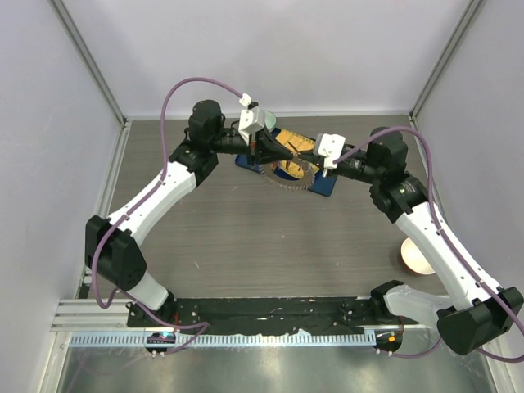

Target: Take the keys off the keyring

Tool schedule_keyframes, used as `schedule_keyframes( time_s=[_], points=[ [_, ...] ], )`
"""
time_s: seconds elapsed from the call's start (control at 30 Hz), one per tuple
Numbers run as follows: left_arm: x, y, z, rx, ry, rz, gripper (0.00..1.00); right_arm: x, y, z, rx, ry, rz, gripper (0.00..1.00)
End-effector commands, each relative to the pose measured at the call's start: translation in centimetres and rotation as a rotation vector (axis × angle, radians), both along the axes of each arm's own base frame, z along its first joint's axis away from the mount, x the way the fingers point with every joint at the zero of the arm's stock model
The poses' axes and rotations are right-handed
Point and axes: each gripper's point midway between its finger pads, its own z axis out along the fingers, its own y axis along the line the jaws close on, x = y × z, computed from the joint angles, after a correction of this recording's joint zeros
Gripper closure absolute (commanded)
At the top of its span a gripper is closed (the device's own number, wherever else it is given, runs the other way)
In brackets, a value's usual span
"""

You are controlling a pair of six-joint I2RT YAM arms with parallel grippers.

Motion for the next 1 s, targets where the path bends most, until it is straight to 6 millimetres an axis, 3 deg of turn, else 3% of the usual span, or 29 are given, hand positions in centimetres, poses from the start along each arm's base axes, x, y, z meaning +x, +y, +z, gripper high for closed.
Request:
schedule_keyframes(
  time_s=[0.0,0.07,0.63,0.97],
  points=[
    [-3.0,1.5,5.6,-0.097,-0.17,-0.054,1.0,1.5,-2.4,0.2,-0.037,-0.06,-0.127,0.99],
    [-2.6,1.6,5.5,-0.096,-0.167,-0.04,1.0,0.9,-2.6,1.0,-0.029,-0.122,-0.12,0.99],
    [-1.0,1.3,6.3,-0.122,-0.126,0.036,1.0,0.1,-2.7,0.0,-0.067,-0.213,-0.086,0.99],
    [-4.0,1.6,7.6,-0.172,-0.144,-0.106,1.0,1.0,-3.1,0.2,-0.06,-0.199,-0.134,0.99]
  ],
)
